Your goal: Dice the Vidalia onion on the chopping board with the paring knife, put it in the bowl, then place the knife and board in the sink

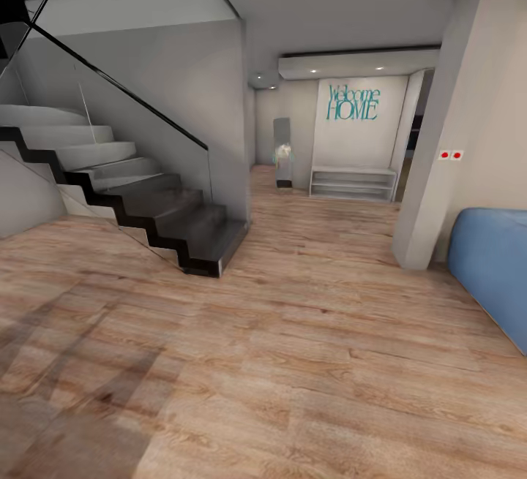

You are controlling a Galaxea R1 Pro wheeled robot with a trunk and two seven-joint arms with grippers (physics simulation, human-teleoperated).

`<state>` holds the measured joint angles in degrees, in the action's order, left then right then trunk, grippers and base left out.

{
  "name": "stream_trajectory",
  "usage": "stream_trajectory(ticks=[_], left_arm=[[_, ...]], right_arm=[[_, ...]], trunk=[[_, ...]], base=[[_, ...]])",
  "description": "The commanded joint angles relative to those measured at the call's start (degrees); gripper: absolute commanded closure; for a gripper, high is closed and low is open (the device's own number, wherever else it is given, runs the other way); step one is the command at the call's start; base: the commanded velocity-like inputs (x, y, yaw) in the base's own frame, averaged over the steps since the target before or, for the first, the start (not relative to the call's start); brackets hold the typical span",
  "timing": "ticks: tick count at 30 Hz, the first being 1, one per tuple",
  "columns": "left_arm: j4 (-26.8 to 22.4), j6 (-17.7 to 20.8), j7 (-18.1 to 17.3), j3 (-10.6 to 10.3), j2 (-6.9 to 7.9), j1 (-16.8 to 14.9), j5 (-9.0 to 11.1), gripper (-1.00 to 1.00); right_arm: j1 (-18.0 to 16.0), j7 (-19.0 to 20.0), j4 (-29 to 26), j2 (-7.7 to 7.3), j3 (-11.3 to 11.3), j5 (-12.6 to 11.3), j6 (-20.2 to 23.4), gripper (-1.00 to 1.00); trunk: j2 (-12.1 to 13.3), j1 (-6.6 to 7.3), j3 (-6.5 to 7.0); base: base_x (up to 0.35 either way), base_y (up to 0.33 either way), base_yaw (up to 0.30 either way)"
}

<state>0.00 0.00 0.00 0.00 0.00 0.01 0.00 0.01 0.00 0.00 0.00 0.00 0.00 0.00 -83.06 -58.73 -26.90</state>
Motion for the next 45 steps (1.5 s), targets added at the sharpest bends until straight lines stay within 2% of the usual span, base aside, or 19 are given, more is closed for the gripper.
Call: stream_trajectory(ticks=[1,5,9,20,33,34,39,42,45], left_arm=[[0.09,-0.09,0.03,0.14,0.20,0.33,0.11,-1.00],[0.09,-0.09,0.02,0.23,0.12,1.64,0.09,-1.00],[0.09,-0.09,0.00,0.26,0.09,2.95,0.09,-1.00],[-1.67,-0.48,0.05,0.35,0.19,3.25,-0.03,-1.00],[-5.86,-0.82,0.21,0.61,1.76,3.25,0.17,-1.00],[-30.97,-0.82,0.22,0.61,1.77,3.25,0.17,-1.00],[-39.09,-0.85,0.26,0.61,1.83,3.25,0.18,-1.00],[-40.01,-0.87,0.23,0.61,1.93,3.25,0.18,-1.00],[-39.26,-0.89,0.15,0.61,2.29,3.25,0.18,-1.00]], right_arm=[[-0.33,-0.18,-0.33,0.33,0.12,-0.09,-0.33,-1.00],[-0.34,-0.18,-1.25,1.54,0.10,-0.09,-0.05,-1.00],[-0.34,-0.18,-1.31,2.00,0.12,-0.09,0.47,-1.00],[-0.35,-0.14,-2.69,1.99,0.05,0.06,0.30,-1.00],[-0.34,-1.49,-6.89,1.94,-0.07,0.12,-3.81,-1.00],[-0.34,-1.59,-31.94,1.92,-0.08,0.13,-4.85,-1.00],[-0.35,-3.01,-39.49,1.80,-0.09,0.17,-6.50,-1.00],[-0.36,-3.31,-40.62,1.74,-0.09,0.16,-8.80,-1.00],[-0.36,-3.45,-40.00,1.74,0.01,0.11,-12.86,-1.00]], trunk=[[-0.02,0.00,-0.03],[-0.02,0.00,-0.03],[-0.02,0.00,-0.03],[-0.02,0.00,-0.03],[-0.02,0.00,-0.03],[-0.02,0.00,-0.03],[-0.02,0.00,-0.03],[-0.02,0.00,-0.03],[-0.02,0.00,-0.03]], base=[[0.000,0.000,0.000],[0.000,0.000,0.000],[0.000,0.000,0.000],[0.000,0.000,0.000],[0.000,0.000,0.000],[0.000,0.000,0.000],[0.000,0.000,0.000],[0.000,0.000,0.000],[0.000,0.000,0.000]])
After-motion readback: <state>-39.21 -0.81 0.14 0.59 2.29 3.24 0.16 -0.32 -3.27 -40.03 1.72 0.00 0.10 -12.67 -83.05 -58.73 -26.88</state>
